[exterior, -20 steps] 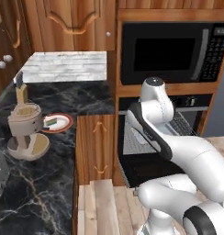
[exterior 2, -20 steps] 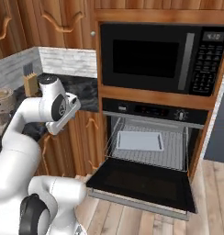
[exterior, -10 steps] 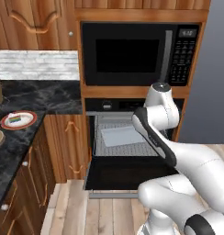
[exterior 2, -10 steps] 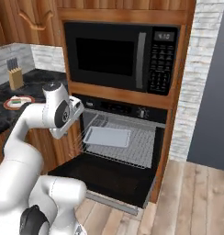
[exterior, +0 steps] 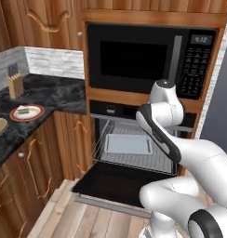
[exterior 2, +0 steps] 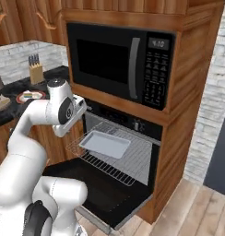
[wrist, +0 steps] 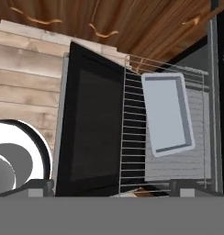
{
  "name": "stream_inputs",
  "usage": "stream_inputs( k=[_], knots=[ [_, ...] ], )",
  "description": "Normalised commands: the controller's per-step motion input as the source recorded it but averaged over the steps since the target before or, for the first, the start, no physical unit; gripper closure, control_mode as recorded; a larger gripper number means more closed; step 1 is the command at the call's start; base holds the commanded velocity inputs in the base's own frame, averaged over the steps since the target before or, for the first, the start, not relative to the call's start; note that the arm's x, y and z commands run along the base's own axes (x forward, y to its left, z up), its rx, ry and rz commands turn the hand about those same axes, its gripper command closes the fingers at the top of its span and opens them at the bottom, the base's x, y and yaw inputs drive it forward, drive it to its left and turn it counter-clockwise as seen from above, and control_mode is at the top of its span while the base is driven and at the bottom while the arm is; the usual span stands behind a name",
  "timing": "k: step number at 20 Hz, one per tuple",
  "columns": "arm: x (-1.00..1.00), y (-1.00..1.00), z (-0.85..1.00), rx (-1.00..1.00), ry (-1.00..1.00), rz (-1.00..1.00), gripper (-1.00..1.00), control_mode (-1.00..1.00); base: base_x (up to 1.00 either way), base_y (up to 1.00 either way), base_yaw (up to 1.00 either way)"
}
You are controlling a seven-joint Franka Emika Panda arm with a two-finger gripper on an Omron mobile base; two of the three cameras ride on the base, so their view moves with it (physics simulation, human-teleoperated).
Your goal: Take the baked cake out of the oven and place it on the plate for cooling. Then close the oven door.
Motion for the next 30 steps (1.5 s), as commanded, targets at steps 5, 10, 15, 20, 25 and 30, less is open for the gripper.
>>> stream_inputs(
  k=[5,10,15,20,25,30],
  knots=[
    [0.00,0.00,0.00,0.00,0.00,0.00,-1.00,1.00,0.04,-0.76,0.54],
    [0.00,0.00,0.00,0.00,0.00,0.00,-1.00,1.00,0.15,-0.79,0.57],
    [0.00,0.00,0.00,0.00,0.00,0.00,-1.00,1.00,-0.09,-0.59,0.45],
    [0.00,0.00,0.00,0.00,0.00,0.00,-1.00,1.00,-0.09,-0.42,0.23],
    [0.00,0.00,0.00,0.00,0.00,0.00,-1.00,1.00,0.00,-0.64,0.19],
    [0.00,-0.29,-0.43,0.00,0.00,0.10,-1.00,-1.00,0.00,-0.13,0.03]
  ],
)
